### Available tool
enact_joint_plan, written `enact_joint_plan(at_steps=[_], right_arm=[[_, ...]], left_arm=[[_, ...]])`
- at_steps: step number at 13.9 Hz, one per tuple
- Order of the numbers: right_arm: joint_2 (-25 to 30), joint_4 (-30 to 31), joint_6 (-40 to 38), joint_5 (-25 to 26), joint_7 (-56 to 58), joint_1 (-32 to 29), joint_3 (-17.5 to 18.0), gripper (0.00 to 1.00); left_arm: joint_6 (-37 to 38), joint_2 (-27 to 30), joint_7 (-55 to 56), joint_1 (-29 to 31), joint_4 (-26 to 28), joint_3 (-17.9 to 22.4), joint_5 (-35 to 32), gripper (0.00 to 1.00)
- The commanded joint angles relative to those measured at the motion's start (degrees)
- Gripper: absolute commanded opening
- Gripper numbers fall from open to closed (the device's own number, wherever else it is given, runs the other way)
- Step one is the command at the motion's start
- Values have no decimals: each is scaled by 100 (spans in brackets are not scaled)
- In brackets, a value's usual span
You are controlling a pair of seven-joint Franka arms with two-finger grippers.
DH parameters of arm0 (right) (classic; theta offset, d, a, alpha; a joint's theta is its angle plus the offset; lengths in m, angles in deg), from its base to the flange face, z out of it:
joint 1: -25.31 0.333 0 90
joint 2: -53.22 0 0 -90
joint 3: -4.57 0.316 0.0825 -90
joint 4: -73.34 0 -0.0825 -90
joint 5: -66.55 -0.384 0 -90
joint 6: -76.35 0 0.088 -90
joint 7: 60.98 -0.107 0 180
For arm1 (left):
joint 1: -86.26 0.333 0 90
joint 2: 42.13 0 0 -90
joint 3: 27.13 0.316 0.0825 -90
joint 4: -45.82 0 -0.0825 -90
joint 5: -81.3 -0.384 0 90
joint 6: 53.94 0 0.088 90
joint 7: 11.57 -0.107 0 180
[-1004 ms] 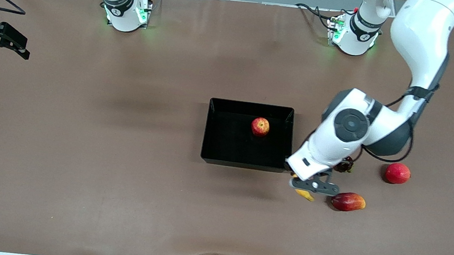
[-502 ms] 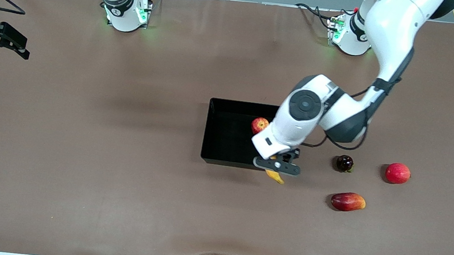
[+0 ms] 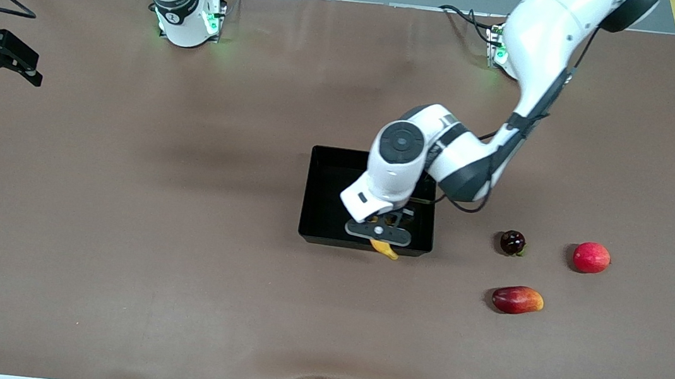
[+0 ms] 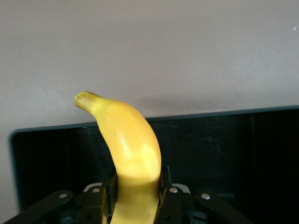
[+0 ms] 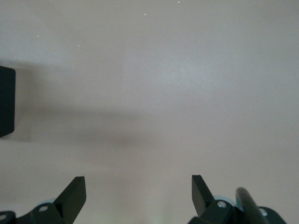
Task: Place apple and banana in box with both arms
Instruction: 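Lift the banana and carry it over the black box, then lower the banana into the box and open the left gripper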
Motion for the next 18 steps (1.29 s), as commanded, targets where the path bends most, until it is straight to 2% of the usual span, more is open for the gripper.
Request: enact_joint_plan(at_steps=[1, 10, 18], right_arm=[[40, -58, -83, 35, 10, 33, 1, 100], [31, -49, -110, 35, 19, -11, 1, 100], [31, -49, -145, 35, 10, -11, 1, 100]], left_arm=[[62, -190, 399, -592, -460, 398, 86, 0], [-105, -505, 1129, -1269, -460, 416, 51, 0], [-404, -893, 1417, -1339, -364, 434, -54, 0]])
